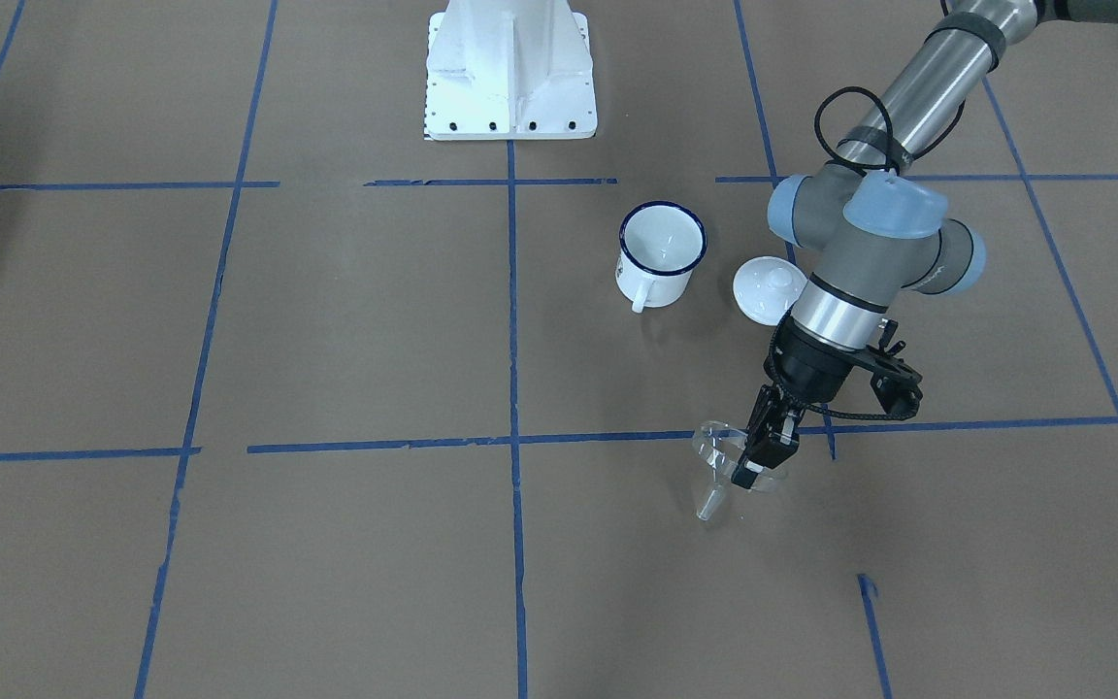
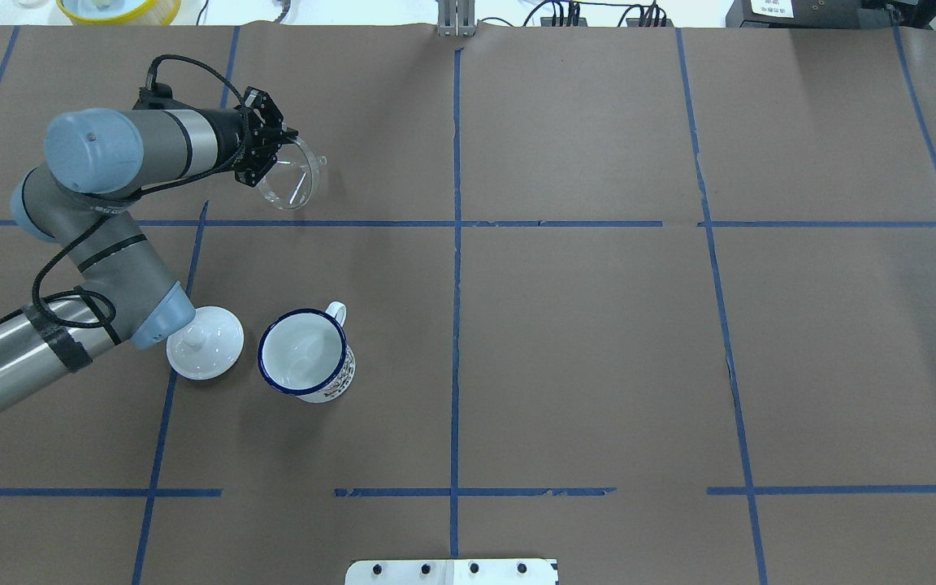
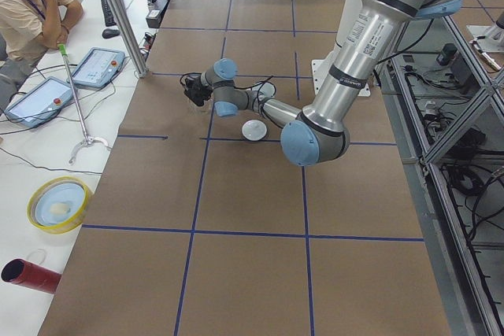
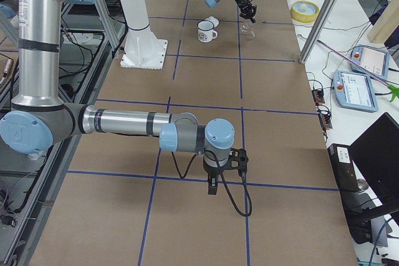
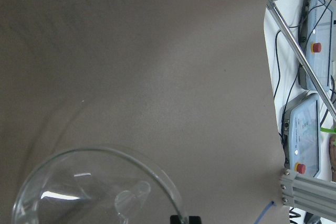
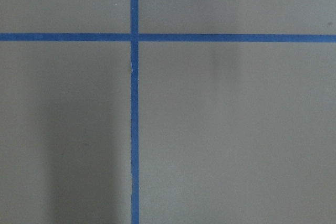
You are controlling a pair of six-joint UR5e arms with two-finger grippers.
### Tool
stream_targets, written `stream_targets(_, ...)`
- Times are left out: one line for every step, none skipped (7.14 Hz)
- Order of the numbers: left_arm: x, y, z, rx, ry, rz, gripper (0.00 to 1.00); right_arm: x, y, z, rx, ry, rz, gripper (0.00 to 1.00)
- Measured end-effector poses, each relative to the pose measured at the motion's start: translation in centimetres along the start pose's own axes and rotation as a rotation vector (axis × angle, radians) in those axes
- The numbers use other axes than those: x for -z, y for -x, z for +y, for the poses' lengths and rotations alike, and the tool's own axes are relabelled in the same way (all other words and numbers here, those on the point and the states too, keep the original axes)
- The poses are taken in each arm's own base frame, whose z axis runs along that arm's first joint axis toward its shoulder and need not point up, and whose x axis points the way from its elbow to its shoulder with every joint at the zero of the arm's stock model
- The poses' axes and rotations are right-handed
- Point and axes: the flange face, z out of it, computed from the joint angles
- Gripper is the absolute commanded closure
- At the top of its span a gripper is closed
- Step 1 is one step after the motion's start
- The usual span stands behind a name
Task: Place funnel on cup
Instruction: 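Grasp the glass funnel's rim with the left gripper and lift it, then carry the funnel over the mug and lower it into the mug opening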
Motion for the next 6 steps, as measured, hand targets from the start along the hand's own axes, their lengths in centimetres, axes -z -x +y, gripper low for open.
stream_targets(1.9,-1.7,1.5,0.001,-0.006,-0.002,1.0,0.0,0.0,0.0,0.0,0.0,0.0,0.0)
stream_targets(4.0,-3.3,3.2,0.005,-0.037,-0.04,1.0,0.0,0.0,0.0,0.0,0.0,0.0,0.0)
stream_targets(6.2,-4.4,5.0,0.006,-0.069,-0.117,1.0,0.0,0.0,0.0,0.0,0.0,0.0,0.0)
stream_targets(8.2,-5.0,6.5,0.003,-0.093,-0.212,1.0,0.0,0.0,0.0,0.0,0.0,0.0,0.0)
stream_targets(10.2,-5.3,7.8,0.003,-0.118,-0.304,1.0,0.0,0.0,0.0,0.0,0.0,0.0,0.0)
stream_targets(11.9,-5.4,8.9,0.005,-0.14,-0.386,1.0,0.0,0.0,0.0,0.0,0.0,0.0,0.0)
